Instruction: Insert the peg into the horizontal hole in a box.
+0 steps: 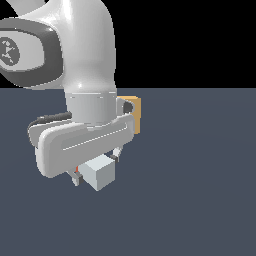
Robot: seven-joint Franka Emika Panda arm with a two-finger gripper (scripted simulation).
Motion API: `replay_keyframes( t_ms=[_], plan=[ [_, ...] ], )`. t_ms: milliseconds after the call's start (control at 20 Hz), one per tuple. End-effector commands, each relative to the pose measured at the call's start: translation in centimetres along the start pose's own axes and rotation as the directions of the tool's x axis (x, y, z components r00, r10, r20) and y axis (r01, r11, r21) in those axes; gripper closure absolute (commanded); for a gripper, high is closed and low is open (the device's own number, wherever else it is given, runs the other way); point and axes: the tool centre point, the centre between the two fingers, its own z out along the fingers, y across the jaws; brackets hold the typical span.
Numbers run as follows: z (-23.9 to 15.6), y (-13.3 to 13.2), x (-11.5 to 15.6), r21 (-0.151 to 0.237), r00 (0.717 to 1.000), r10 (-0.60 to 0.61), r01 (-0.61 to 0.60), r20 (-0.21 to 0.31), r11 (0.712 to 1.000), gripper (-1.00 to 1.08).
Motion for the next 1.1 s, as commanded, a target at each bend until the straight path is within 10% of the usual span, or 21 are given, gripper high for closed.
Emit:
replay_keyframes(
  t_ms=[0,100,150,1050],
  plan=[
    [0.53,0.03,-0.08,-0.001,1.0,0.0,0.0,0.001,1.0,-0.92],
    [0.64,0.04,-0.1,-0.001,1.0,0.0,0.0,0.001,1.0,-0.92],
    [0.64,0.04,-0.1,-0.001,1.0,0.0,0.0,0.001,1.0,1.08],
    [0.42,0.64,0.49,-0.001,0.999,0.033,-0.033,0.001,0.999,1.08]
  ],
)
